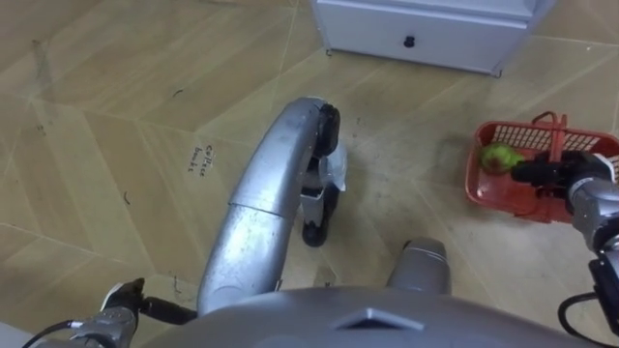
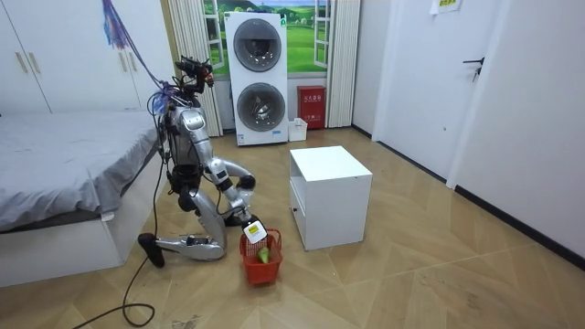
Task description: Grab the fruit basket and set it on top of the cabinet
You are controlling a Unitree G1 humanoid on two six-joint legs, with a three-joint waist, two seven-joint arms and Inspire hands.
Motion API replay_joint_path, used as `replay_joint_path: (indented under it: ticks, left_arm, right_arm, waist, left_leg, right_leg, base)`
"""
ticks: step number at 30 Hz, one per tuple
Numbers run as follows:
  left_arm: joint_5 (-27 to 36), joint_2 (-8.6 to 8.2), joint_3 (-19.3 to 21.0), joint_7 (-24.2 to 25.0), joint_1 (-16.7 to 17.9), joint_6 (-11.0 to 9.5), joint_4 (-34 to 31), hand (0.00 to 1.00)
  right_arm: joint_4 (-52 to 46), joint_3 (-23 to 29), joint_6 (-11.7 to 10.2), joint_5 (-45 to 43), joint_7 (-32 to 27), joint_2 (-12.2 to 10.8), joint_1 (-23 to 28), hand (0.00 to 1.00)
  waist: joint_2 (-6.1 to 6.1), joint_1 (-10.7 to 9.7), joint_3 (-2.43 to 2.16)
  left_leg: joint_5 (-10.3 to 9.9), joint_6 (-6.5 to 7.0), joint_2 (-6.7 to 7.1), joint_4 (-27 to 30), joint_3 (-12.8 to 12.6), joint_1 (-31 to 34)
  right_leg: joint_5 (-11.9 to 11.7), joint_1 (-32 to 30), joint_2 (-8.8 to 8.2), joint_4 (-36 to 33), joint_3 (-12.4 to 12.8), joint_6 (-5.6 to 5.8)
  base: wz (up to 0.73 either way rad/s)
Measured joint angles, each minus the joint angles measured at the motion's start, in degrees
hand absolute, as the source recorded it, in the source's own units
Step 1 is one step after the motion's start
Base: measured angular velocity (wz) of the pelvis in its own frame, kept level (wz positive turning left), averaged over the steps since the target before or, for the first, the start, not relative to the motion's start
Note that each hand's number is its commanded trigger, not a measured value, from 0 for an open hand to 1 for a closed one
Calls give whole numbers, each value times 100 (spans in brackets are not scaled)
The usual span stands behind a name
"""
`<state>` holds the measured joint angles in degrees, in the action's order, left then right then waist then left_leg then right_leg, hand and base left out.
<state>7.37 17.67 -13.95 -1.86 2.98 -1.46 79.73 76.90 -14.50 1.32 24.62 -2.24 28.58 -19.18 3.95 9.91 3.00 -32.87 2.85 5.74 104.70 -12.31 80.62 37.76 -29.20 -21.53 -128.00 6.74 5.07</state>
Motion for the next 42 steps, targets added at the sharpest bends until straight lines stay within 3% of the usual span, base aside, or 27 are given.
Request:
replay_joint_path:
  ticks: [8,19,23,25,26,27,29,31,35,38,40,42]
  left_arm:
    - [0,0,0,-1,-7,-6,-10,0]
    - [-9,-1,15,-40,60,-54,-227,0]
    - [-15,-5,262,-121,80,-85,-433,0]
    - [-14,-5,469,-193,-63,-105,-436,0]
    - [-13,-5,472,-224,-98,-107,-436,0]
    - [-15,-3,480,-281,-219,-110,-438,0]
    - [-24,-10,479,-301,-277,-105,-444,0]
    - [-57,-58,484,-304,-406,-86,-457,0]
    - [-27,-78,491,-459,-628,-86,-462,0]
    - [-19,-124,648,-553,-740,-109,-515,0]
    - [-25,-147,717,-590,-615,-99,-600,0]
    - [-88,-147,756,-663,-455,-113,-711,0]
  right_arm:
    - [-36,4,-1,65,63,-6,-1,100]
    - [-345,14,-2,211,94,-37,-46,100]
    - [-1024,128,3,122,39,-45,-46,100]
    - [-1395,270,-1,205,35,-46,-50,100]
    - [-1488,281,-2,204,34,-46,-50,100]
    - [-1673,280,3,195,33,-64,-52,100]
    - [-2011,283,3,169,41,-95,-52,100]
    - [-2363,295,12,120,56,-104,-58,100]
    - [-2646,330,78,84,49,-168,-172,100]
    - [-2808,330,155,60,90,-210,-198,100]
    - [-3061,331,181,53,143,-276,-197,100]
    - [-3283,349,250,31,169,-302,-127,100]
  waist:
    - [-23,14,-13]
    - [10,8,6]
    - [80,-42,36]
    - [172,-52,72]
    - [166,-53,69]
    - [266,-66,66]
    - [324,-106,63]
    - [280,-161,37]
    - [228,-188,13]
    - [207,-168,4]
    - [178,-220,-19]
    - [174,-253,-37]
  left_leg:
    - [3,5,-5,40,46,3]
    - [0,14,-24,155,130,-3]
    - [-3,8,10,267,274,-29]
    - [-19,-5,136,309,389,-77]
    - [-28,10,159,312,398,-105]
    - [-38,28,190,313,398,-125]
    - [-55,63,198,321,460,-139]
    - [-96,140,172,244,547,-242]
    - [-53,269,168,-275,533,-473]
    - [66,398,80,-1039,476,-855]
    - [153,472,41,-1778,411,-1331]
    - [235,519,16,-2374,372,-1722]
  right_leg:
    - [0,35,52,-10,-24,0]
    - [16,116,170,-25,70,-37]
    - [23,270,299,-45,63,-62]
    - [27,370,314,-10,39,-68]
    - [31,421,315,12,24,-73]
    - [36,473,326,44,29,-82]
    - [78,554,441,155,-1,-82]
    - [124,648,645,468,-1,-38]
    - [179,637,694,1278,54,51]
    - [180,660,707,2412,112,55]
    - [150,918,670,3621,100,100]
    - [-61,1173,662,4572,106,150]
  base:
    - [0]
    - [-2]
    - [-7]
    - [-2]
    - [5]
    - [4]
    - [2]
    - [-8]
    - [-14]
    - [-32]
    - [-42]
    - [-37]
